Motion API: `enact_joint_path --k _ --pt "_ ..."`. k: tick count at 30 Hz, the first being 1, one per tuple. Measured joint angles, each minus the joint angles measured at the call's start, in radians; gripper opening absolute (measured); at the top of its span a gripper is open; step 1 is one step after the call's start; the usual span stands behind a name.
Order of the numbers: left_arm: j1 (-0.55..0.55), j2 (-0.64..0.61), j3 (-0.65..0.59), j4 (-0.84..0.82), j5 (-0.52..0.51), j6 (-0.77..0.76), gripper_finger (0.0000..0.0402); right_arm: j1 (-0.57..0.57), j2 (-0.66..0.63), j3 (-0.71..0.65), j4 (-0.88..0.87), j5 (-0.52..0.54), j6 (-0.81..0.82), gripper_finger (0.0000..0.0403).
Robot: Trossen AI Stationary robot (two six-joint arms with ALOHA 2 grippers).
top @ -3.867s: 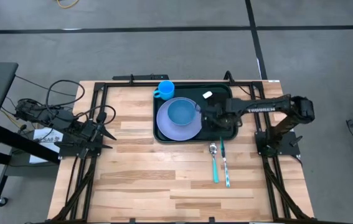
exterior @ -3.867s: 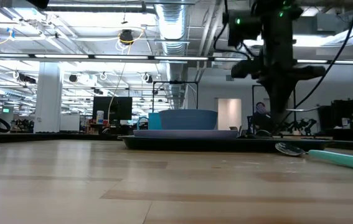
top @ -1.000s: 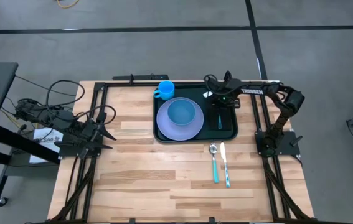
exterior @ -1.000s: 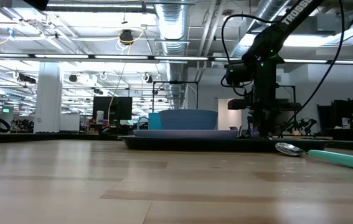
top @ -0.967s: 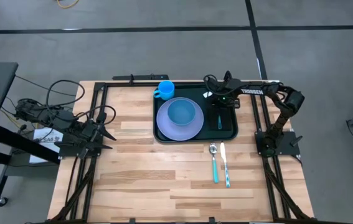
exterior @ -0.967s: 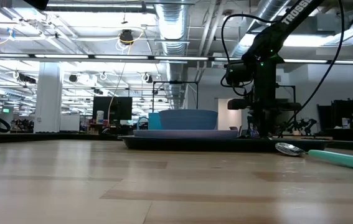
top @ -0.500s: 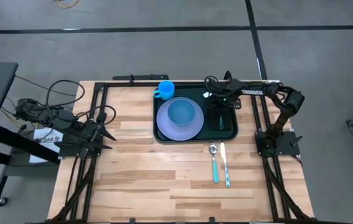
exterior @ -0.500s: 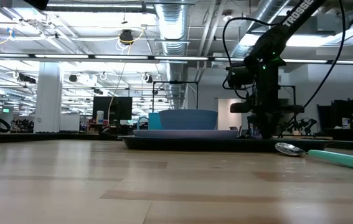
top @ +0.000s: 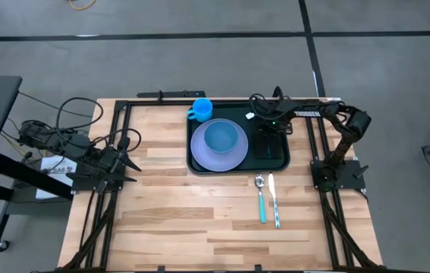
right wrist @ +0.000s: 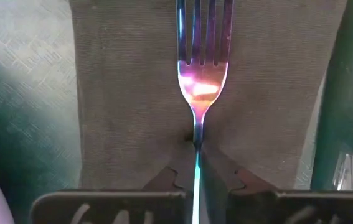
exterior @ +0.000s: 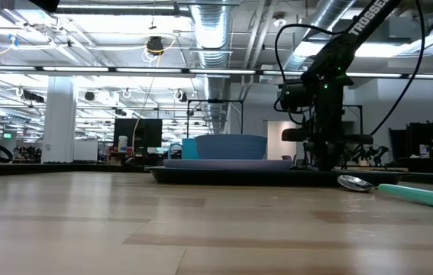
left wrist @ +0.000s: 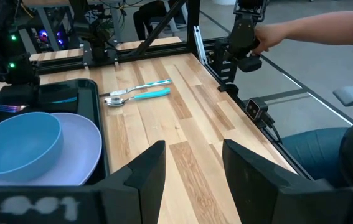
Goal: Set up tray
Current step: Put the iridescent fork on the black napkin, then put the blue spoon on the black napkin
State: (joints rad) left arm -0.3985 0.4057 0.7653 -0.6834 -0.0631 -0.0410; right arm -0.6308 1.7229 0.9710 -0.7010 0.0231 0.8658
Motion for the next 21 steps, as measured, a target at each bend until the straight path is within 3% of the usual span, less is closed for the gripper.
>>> enact_joint_path --k 21 --pt "0.0 0.0 0.0 0.0 0.0 -0.002 0.0148 0.002 0.0 0.0 -0.001 -0.022 0.016 0.008"
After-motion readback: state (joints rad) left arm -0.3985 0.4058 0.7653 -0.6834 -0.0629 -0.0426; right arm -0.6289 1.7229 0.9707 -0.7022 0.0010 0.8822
